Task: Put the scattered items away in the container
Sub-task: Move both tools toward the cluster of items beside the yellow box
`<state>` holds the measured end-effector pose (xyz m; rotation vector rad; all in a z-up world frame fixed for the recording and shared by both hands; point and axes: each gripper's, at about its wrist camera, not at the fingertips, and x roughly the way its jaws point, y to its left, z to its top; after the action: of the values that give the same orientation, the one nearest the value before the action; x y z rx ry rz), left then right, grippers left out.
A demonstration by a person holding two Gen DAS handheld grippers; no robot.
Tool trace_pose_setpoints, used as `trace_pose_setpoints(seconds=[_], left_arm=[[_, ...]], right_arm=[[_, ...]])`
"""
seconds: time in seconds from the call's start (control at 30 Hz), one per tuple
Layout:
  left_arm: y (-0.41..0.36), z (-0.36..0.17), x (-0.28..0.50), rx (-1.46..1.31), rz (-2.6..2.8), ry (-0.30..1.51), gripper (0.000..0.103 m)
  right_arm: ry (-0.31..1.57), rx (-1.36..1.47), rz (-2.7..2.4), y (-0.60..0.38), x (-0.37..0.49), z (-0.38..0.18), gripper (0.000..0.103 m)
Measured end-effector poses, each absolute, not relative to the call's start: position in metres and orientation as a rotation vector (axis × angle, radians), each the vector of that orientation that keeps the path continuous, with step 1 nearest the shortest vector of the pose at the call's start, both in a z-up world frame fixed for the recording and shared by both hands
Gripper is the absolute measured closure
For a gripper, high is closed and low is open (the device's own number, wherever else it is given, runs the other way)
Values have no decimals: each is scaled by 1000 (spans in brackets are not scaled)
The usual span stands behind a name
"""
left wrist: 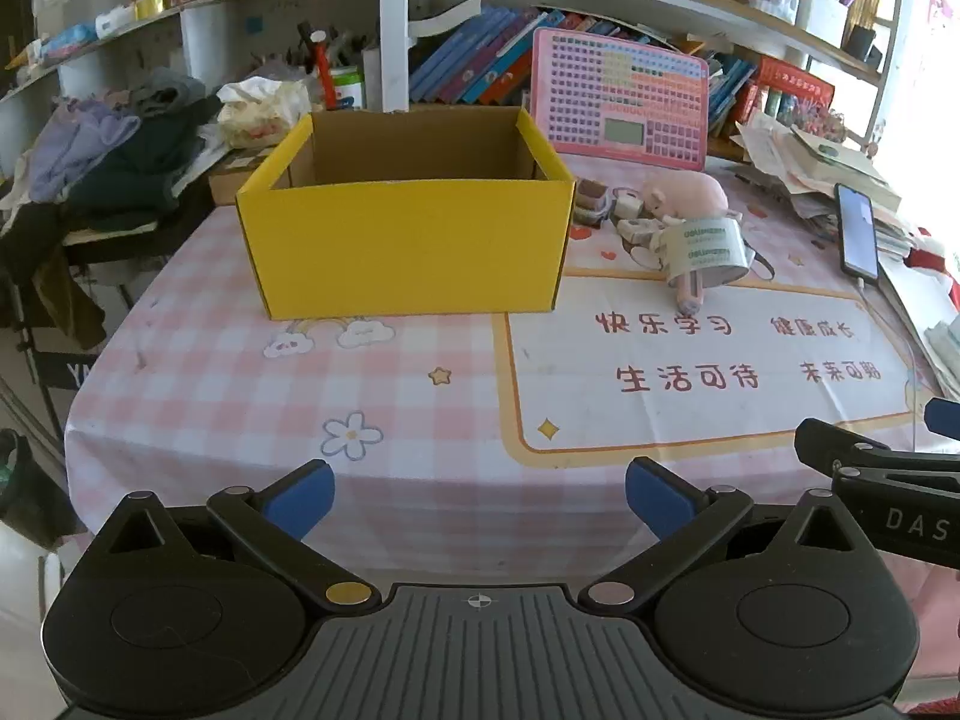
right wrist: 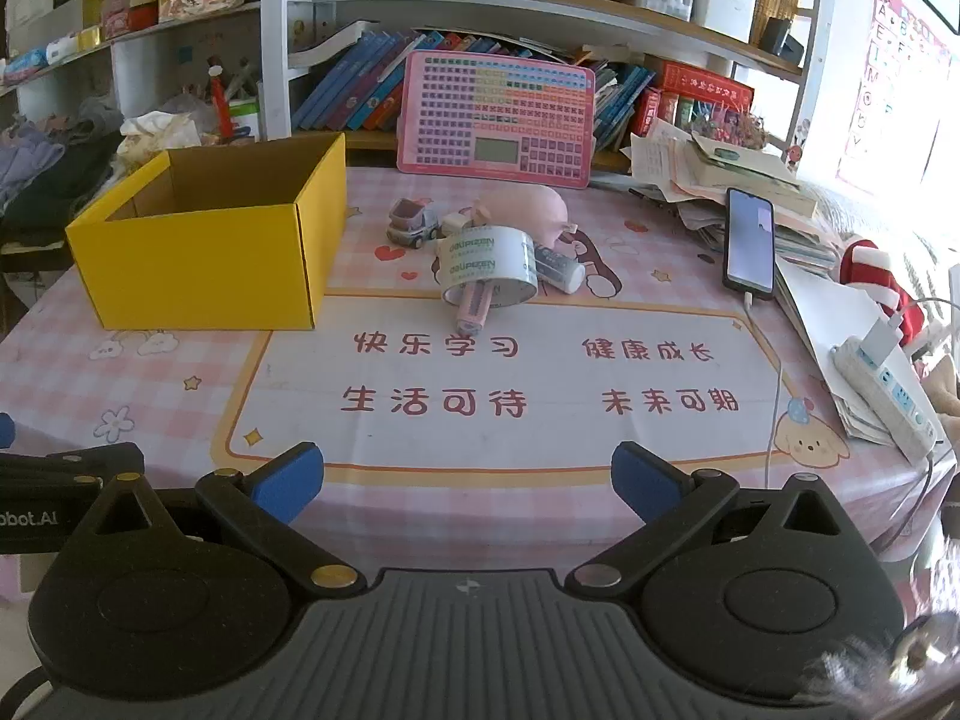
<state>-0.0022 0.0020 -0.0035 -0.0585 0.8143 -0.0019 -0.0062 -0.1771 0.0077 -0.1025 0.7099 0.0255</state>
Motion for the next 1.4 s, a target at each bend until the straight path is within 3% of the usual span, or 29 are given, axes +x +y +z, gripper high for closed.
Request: trace_pose_setpoints(seconds=[1.4], left_arm=[[0,-1,1,-45,-40,803,0]], right_arm=[[734,-69,37,-178,-1,6,0]])
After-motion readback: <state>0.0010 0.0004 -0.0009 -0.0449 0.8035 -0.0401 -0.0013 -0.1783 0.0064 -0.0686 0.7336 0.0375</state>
